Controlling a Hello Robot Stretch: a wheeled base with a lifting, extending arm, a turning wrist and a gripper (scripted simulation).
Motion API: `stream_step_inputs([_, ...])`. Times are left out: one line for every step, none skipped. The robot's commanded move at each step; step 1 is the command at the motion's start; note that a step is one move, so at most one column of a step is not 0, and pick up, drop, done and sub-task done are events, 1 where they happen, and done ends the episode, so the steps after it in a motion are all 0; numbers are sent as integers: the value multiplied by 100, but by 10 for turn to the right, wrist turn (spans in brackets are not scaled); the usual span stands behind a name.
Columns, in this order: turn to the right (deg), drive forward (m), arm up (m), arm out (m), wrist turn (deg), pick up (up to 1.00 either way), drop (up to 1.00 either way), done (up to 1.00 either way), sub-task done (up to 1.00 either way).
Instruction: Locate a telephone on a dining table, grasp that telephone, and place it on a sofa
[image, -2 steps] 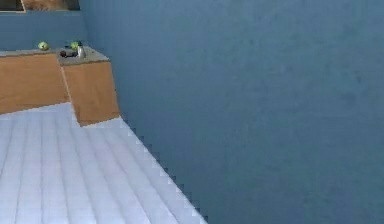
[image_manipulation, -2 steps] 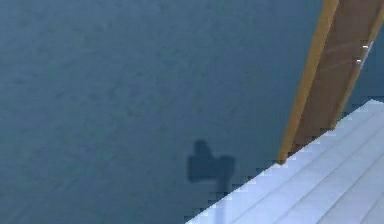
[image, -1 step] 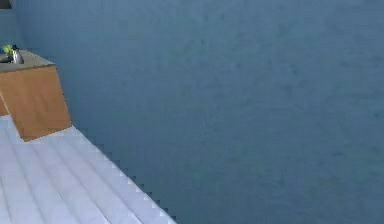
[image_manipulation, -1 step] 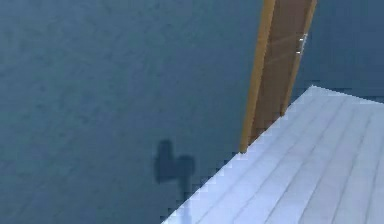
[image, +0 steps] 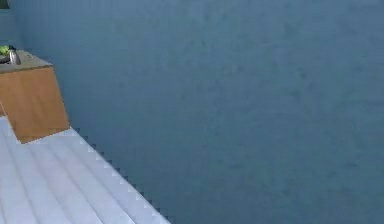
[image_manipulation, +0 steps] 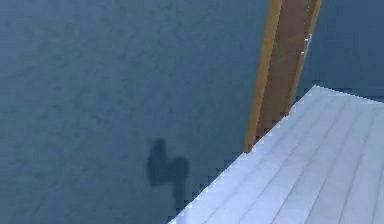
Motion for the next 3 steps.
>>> stream_step_inputs([-420,0,0,0,0,0,0,0,0])
stream_step_inputs([0,65,0,0,0,0,0,0,0])
stream_step_inputs([-360,0,0,0,0,0,0,0,0])
